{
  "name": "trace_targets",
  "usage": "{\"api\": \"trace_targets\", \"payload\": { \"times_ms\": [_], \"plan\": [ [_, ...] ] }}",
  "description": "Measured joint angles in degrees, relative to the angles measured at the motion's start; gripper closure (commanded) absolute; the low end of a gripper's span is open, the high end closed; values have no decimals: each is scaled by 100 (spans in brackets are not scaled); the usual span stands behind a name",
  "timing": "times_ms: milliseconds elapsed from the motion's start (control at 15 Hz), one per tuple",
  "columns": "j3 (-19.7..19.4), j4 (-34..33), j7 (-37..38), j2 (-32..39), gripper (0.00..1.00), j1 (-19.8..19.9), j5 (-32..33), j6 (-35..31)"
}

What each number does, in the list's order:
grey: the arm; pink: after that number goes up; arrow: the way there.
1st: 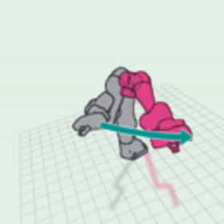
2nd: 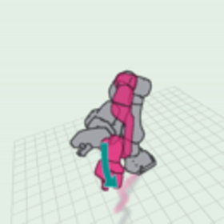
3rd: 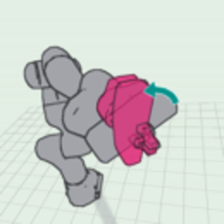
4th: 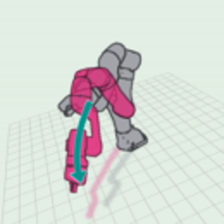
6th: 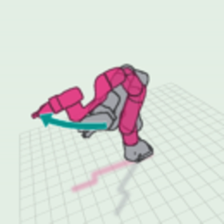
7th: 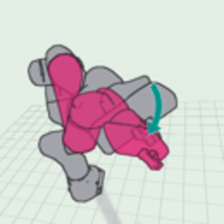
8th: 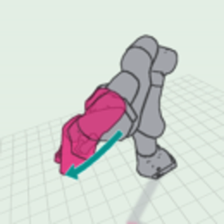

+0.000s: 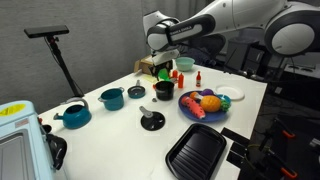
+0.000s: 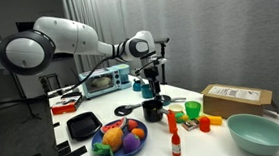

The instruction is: Remove the black lid from the black pot

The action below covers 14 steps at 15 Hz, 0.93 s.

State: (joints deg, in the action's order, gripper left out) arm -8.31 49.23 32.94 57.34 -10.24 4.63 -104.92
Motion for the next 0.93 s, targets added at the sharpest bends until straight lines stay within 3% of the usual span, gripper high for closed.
{"api": "trace_targets", "payload": {
  "times_ms": [267,333,400,533,933],
  "plan": [
    [1,29,0,63,89,8,-4,0],
    [4,47,0,71,82,8,-4,-2],
    [11,67,0,79,54,8,-4,-9],
    [33,85,0,110,53,8,-14,-10],
    [53,108,28,328,8,7,-92,-11]
  ]
}}
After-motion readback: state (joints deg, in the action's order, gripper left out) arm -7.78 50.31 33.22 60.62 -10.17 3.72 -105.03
